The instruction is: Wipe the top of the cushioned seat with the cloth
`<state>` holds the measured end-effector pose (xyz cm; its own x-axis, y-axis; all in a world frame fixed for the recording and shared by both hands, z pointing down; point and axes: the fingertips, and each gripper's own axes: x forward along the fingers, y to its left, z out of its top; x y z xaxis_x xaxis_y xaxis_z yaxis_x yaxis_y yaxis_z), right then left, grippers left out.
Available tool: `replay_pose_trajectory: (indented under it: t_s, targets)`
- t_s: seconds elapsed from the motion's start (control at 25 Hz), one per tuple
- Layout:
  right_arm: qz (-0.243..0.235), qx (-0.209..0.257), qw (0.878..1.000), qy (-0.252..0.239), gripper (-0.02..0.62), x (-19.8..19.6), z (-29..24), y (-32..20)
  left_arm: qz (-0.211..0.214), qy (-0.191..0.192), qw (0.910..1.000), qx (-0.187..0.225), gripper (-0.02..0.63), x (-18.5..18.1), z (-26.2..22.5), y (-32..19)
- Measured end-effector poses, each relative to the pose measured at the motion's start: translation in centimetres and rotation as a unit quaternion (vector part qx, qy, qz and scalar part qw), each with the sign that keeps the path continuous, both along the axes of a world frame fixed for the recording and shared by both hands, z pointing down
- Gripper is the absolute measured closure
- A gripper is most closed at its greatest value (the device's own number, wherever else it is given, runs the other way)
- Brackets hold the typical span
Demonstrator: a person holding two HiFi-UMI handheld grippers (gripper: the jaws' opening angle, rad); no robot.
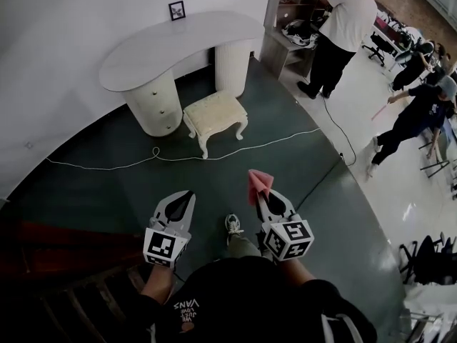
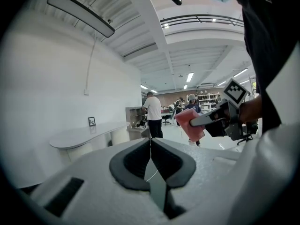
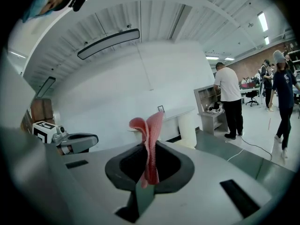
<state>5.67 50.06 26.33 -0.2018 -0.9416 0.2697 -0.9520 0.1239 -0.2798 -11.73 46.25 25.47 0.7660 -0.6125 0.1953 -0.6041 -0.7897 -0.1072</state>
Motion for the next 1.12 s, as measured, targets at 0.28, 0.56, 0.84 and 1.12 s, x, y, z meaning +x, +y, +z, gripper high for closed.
replay_pose_trajectory:
  t_s: [0.28,0.56,0.84,1.12]
  targets:
    - [-0.024,0.001,1.0,0.001,0.569,2.8,-0.2,-7.9,-0.019,-0.008,0.9997,0.015,0.588,2.8,-1.0,-7.7]
    - [-0.061,0.008,0.998,0.005,0.569,4.8,-0.5,-15.1,-0.049,-0.01,0.9985,0.022,0.586,5.3,-1.3,-13.9]
    - [-0.084,0.002,0.996,0.002,0.569,6.0,-0.4,-19.4,-0.076,-0.009,0.997,0.01,0.586,5.9,-1.2,-17.1]
    - [-0.085,-0.017,0.996,-0.005,0.569,5.8,0.9,-22.6,-0.095,-0.007,0.9953,-0.012,0.587,4.5,0.0,-20.4]
